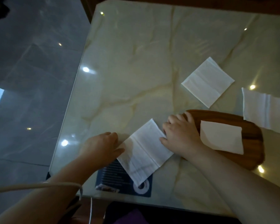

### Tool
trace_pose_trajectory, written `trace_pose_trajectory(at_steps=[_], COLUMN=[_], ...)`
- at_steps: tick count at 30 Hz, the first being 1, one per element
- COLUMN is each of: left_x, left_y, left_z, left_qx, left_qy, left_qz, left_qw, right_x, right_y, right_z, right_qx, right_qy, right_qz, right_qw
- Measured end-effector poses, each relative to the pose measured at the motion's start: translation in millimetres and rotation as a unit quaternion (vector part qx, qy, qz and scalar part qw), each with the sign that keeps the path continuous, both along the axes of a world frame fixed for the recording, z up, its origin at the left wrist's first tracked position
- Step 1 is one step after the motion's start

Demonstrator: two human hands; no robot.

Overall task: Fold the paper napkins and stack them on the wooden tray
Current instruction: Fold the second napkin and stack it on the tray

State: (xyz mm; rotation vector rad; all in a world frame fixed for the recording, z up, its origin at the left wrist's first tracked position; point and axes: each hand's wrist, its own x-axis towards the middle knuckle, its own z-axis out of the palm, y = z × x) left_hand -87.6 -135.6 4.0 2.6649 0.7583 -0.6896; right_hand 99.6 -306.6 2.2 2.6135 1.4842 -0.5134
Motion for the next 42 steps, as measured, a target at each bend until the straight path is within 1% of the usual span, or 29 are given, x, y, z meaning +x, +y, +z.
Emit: trace_pose_trajectory(at_steps=[2,6,10,12,14,18,20,22,23,24,26,28,31,34,38,42], left_x=[-1.5,1.9,5.1,8.6,13.5,21.2,25.2,30.6,34.2,38.8,48.0,61.9,82.5,87.4,72.8,52.1], left_y=[-2.7,2.2,7.6,9.7,11.5,14.1,15.7,21.2,26.0,31.5,42.0,52.3,61.2,62.3,54.5,47.6], left_z=[-2.3,-6.1,-5.7,-4.8,-5.3,-9.9,-11.3,-9.4,-8.2,-6.8,-3.5,0.4,4.3,7.7,8.3,3.7], left_qx=[-0.005,-0.035,-0.069,-0.086,-0.096,-0.093,-0.088,-0.090,-0.089,-0.086,-0.080,-0.076,-0.031,-0.008,-0.035,-0.049], left_qy=[0.005,0.001,-0.033,-0.062,-0.079,-0.101,-0.098,-0.099,-0.115,-0.152,-0.250,-0.297,-0.294,-0.300,-0.296,-0.259], left_qz=[-0.020,-0.011,0.007,0.030,0.047,0.031,0.024,0.038,0.055,0.075,0.093,0.061,-0.057,-0.151,-0.189,-0.215], left_qw=[1.000,0.999,0.997,0.994,0.991,0.990,0.991,0.990,0.988,0.982,0.960,0.950,0.954,0.942,0.936,0.940], right_x=[-2.9,-4.8,8.4,19.8,31.8,51.3,56.9,57.5,56.6,55.4,49.8,44.9,38.4,32.7,24.8,13.9], right_y=[0.4,8.3,27.0,41.8,57.7,87.3,96.4,98.5,97.7,96.3,92.3,88.1,82.8,76.6,60.9,40.3], right_z=[-2.0,-3.1,9.1,16.0,20.4,26.1,27.9,27.6,26.3,24.9,23.6,22.9,25.8,30.4,30.8,25.5], right_qx=[0.003,-0.008,0.056,0.065,0.077,0.096,0.106,0.121,0.129,0.133,0.140,0.149,0.154,0.164,0.162,0.132], right_qy=[0.000,0.030,0.070,0.085,0.077,0.066,0.077,0.090,0.096,0.102,0.108,0.102,0.102,0.106,0.118,0.154], right_qz=[-0.014,-0.042,-0.082,-0.099,-0.097,-0.070,-0.052,-0.024,-0.005,0.015,0.057,0.086,0.101,0.106,0.087,0.081], right_qw=[1.000,0.999,0.993,0.989,0.989,0.991,0.990,0.988,0.987,0.986,0.983,0.980,0.978,0.975,0.976,0.976])
